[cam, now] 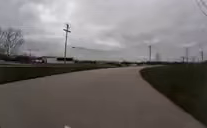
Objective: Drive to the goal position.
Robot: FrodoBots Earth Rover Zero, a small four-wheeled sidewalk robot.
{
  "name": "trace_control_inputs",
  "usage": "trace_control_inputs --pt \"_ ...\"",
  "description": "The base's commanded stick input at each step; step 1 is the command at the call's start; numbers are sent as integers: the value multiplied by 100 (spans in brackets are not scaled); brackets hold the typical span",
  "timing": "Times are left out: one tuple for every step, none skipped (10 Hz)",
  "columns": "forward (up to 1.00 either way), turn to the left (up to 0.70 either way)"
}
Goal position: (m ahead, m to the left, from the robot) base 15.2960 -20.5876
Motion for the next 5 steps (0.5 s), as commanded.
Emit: trace_control_inputs --pt "100 0" --pt "100 0" --pt "100 0" --pt "100 0" --pt "100 0"
